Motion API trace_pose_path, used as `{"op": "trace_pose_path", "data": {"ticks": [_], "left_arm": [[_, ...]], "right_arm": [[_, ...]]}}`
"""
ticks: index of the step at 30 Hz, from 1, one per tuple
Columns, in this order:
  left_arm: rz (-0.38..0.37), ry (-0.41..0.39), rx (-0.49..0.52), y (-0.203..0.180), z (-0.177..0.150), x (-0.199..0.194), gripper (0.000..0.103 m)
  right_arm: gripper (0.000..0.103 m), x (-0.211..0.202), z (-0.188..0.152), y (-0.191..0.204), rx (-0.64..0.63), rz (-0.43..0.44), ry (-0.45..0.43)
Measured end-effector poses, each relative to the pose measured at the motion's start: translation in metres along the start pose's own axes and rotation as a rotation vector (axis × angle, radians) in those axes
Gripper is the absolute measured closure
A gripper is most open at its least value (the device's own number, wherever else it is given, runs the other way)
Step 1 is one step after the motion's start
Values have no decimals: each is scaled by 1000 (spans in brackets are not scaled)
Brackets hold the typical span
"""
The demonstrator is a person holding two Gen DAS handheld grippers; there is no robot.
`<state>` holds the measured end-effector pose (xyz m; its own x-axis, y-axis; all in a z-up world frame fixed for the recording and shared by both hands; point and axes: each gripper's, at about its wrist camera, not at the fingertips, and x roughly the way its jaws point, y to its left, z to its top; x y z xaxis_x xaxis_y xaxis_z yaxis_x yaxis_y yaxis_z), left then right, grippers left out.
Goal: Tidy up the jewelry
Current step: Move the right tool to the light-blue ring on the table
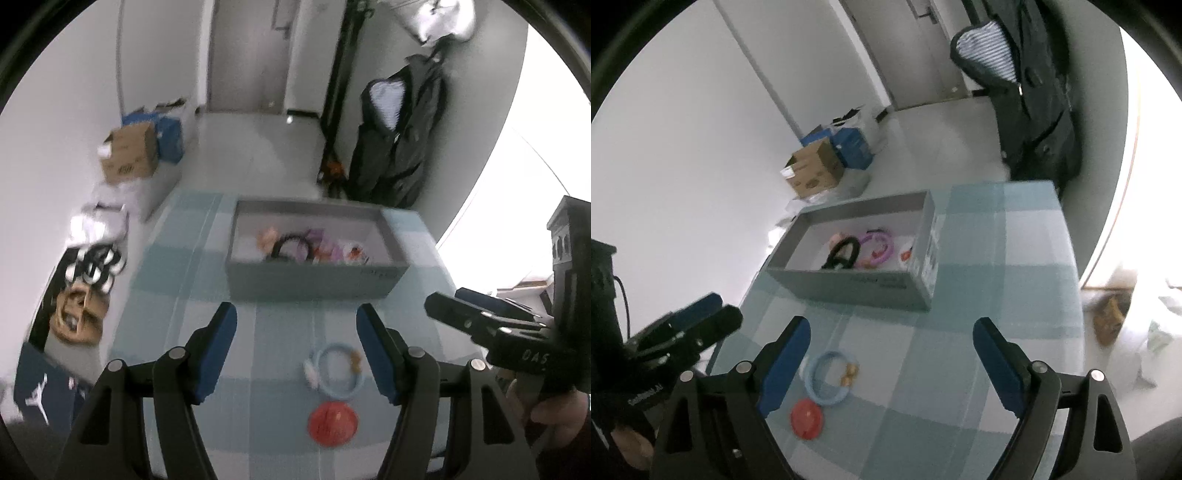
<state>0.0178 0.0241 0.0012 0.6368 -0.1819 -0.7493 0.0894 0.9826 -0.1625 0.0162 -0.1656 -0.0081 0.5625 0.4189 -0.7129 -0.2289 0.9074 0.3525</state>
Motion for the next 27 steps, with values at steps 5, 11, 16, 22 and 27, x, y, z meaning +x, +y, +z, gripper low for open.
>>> {"op": "trace_pose_path", "data": {"ticks": [5,11,16,22,27], "left_arm": [[-33,78,-101,16,-18,0,40],[-10,97,-121,18,-33,-2,30],[-20,66,-137,28,-37,-5,29],[-22,40,-196,47,-40,-10,24],[-15,45,-217,52,-42,-7,24]], "right_arm": [[12,12,-12,2,-26,7,63],[12,26,-17,17,-89,40,116],[13,35,-26,33,-162,66,138],[24,53,-31,45,-192,113,191],[24,61,-38,55,-227,114,206]]}}
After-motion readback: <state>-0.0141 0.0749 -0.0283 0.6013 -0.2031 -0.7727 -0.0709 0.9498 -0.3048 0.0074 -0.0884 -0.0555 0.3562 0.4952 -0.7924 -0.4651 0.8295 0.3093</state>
